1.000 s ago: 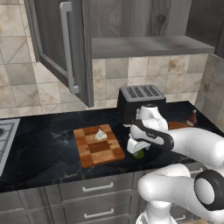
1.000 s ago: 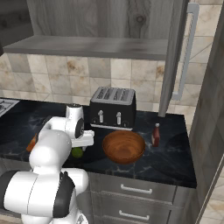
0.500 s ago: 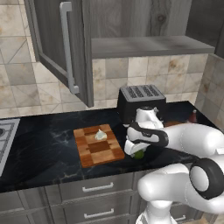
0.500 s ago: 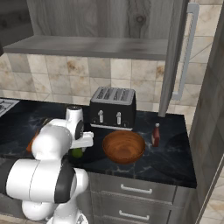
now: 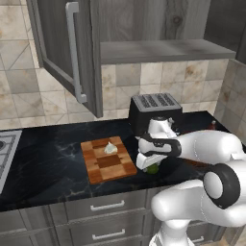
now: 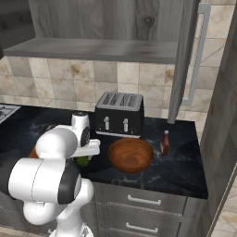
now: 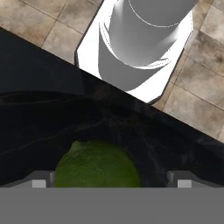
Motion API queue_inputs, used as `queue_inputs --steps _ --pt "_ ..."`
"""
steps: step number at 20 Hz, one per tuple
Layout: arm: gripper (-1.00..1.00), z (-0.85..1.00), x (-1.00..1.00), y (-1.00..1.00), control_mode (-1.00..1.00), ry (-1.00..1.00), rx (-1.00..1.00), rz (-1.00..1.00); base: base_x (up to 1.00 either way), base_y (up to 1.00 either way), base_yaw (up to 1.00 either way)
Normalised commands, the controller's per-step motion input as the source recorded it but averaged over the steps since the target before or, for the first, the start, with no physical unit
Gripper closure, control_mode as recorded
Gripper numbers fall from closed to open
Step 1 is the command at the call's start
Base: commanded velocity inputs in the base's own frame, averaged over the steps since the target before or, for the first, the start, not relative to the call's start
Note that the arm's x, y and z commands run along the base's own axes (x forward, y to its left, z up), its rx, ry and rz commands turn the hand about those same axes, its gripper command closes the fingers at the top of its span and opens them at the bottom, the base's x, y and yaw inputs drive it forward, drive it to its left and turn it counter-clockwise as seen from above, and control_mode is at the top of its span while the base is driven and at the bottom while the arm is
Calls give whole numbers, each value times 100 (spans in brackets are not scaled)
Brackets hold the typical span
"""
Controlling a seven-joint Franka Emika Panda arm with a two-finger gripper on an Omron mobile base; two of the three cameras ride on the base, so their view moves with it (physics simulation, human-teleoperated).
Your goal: Open the cabinet. Place the bowl and condiment on the counter. Then place the lime and garlic on the cutting board.
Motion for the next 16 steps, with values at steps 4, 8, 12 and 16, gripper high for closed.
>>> queue_inputs --steps 4,8,12,16 --pt "-100 -17 0 0 -100 2 0 0 0 0 0" --pt "-100 -21 0 0 -100 2 0 0 0 0 0" --pt "-100 -23 -1 0 -100 1 0 0 0 0 0" --pt "-100 -22 -5 -1 -100 2 0 -1 0 0 0"
